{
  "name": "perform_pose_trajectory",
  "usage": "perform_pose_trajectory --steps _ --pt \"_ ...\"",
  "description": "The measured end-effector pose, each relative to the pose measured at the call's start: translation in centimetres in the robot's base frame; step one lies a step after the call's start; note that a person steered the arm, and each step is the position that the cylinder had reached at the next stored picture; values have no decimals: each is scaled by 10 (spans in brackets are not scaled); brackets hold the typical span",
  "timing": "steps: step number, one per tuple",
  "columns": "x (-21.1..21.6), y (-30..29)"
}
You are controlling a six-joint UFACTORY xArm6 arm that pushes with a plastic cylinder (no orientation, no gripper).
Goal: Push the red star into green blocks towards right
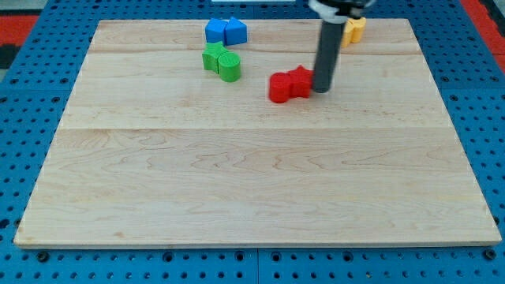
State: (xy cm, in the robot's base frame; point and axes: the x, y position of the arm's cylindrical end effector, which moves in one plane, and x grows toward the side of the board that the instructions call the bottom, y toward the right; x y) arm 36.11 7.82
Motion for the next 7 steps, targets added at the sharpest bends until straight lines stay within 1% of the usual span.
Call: perform_pose_trajectory --steps 1,2,3,4,5,6,7 --pt "-14 -24" --pt "-35 -24" --pt "-9 10" --pt "6 0" --pt "-34 -19" --pt "-56 -21" --pt "-23 14"
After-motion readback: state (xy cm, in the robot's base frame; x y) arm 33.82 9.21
